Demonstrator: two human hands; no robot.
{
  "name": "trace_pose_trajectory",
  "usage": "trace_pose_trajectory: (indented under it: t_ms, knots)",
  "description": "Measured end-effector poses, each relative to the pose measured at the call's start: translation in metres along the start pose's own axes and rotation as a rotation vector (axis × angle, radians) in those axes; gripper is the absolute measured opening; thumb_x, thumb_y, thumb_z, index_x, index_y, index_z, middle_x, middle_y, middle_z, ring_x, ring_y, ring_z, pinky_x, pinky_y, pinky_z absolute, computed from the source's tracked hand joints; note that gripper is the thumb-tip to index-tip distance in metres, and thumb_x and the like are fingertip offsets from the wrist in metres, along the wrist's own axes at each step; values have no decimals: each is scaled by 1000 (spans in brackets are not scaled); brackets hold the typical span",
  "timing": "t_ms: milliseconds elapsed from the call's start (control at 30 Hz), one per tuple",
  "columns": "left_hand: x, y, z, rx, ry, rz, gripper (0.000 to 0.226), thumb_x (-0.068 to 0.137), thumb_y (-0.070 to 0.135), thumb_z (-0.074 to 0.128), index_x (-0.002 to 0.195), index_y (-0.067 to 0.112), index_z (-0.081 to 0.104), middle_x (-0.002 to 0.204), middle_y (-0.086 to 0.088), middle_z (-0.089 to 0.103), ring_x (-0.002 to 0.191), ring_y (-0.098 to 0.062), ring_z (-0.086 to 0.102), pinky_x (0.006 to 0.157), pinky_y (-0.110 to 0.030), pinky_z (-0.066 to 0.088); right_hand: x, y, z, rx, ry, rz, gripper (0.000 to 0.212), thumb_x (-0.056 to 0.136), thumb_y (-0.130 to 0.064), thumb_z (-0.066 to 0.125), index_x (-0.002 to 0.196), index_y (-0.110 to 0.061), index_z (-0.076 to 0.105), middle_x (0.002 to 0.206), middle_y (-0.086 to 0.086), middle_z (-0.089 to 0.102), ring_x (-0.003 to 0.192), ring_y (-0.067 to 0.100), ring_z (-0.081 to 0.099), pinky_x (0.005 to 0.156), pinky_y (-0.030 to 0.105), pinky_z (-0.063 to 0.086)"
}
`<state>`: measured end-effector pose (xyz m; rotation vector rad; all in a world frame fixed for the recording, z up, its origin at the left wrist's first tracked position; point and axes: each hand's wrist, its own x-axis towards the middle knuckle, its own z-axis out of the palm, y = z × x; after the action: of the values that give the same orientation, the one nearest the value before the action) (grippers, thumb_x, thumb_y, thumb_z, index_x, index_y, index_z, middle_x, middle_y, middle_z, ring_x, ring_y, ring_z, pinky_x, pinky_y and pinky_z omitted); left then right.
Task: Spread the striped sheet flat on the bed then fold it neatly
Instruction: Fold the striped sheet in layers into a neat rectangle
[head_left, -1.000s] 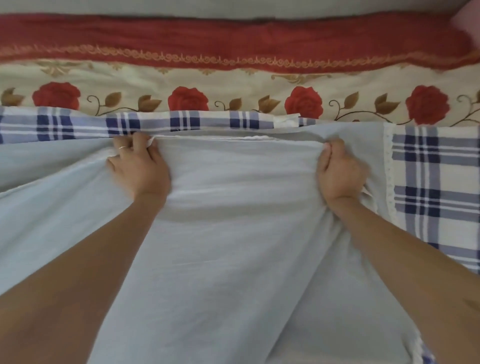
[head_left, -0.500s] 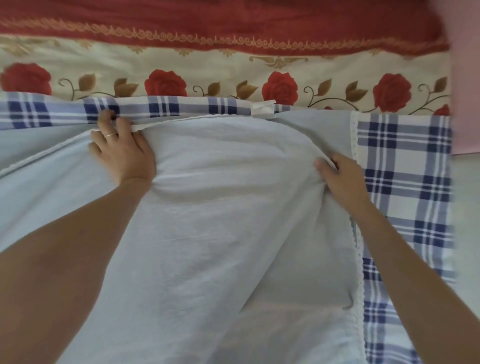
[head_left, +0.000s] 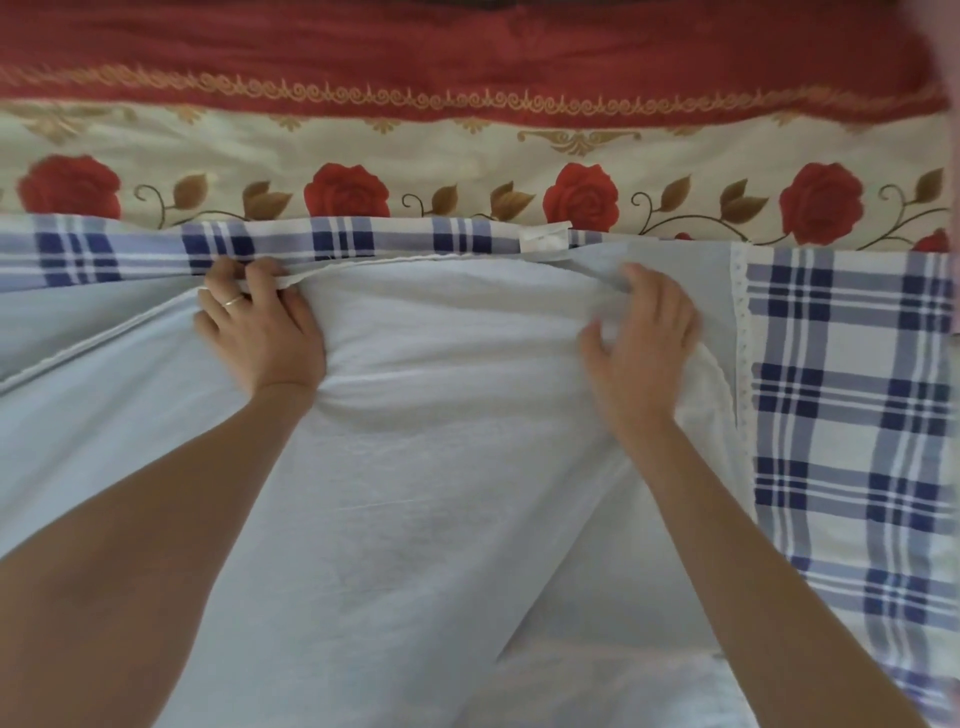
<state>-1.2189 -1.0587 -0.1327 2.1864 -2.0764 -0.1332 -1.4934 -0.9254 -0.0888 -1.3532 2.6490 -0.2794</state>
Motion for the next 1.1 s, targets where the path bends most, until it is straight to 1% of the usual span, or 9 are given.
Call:
trace_pose_trajectory:
  t_ms: [133,267,333,400,467,533,600,700,1100]
  knots:
    - [1,-2,2,-3,4,3,28,93,26,38,109,7,50,130,-22,44,109,-39,45,87,-42,29,21,-47,25,96,-109,-284,36,92,-44,53,114,-17,57,106,2,62,100,22,56,94,35,38]
    - [1,-3,2,-10,1,21,28,90,26,39,107,7,50,131,-18,47,105,-37,46,85,-42,30,26,-51,19,146,-55,-267,26,95,-35,54,105,-12,61,76,3,67,62,15,57,48,22,33]
    - [1,-4,1,-12,-3,30,29,88,27,40,106,6,51,130,-17,48,104,-37,47,84,-42,30,30,-37,19,101,-55,-149,23,94,-33,56,106,-14,60,87,3,68,75,19,63,59,26,40]
    - [1,-5,-1,-10,-15,40,33,86,29,39,107,6,50,131,-17,47,105,-37,46,84,-42,30,34,-26,20,-27,10,31,28,91,-31,58,113,-15,57,108,8,61,100,28,57,88,37,39]
    - [1,-2,-5,-2,-63,35,37,87,32,37,110,6,48,135,-17,43,108,-37,44,87,-42,29,18,-21,13,-113,265,153,32,91,-27,56,120,-15,56,119,11,56,113,29,49,103,42,30]
    - [0,3,-12,13,-122,11,41,87,35,35,114,6,46,139,-17,39,113,-37,42,91,-42,27,-33,-23,11,-49,338,47,35,94,-27,50,127,-15,53,129,11,54,123,29,44,111,44,23]
    - [0,5,-18,42,-161,-9,47,87,38,29,118,6,44,143,-16,35,118,-36,39,95,-42,25,-101,-26,23,-95,89,-99,47,94,-34,42,139,-22,42,144,8,45,133,31,37,114,51,17]
    - [-2,2,-17,44,-180,-1,49,88,40,29,122,8,42,145,-13,33,122,-34,37,97,-40,24,-148,-16,48,-194,-167,21,61,89,-46,37,147,-32,27,155,-1,29,141,29,27,114,57,12]
    - [-3,3,-18,27,-164,2,65,85,57,24,130,12,40,146,-10,31,125,-31,37,95,-37,25,-143,-9,55,-160,-89,10,68,84,-43,38,149,-27,29,156,-2,28,141,29,28,114,58,12]
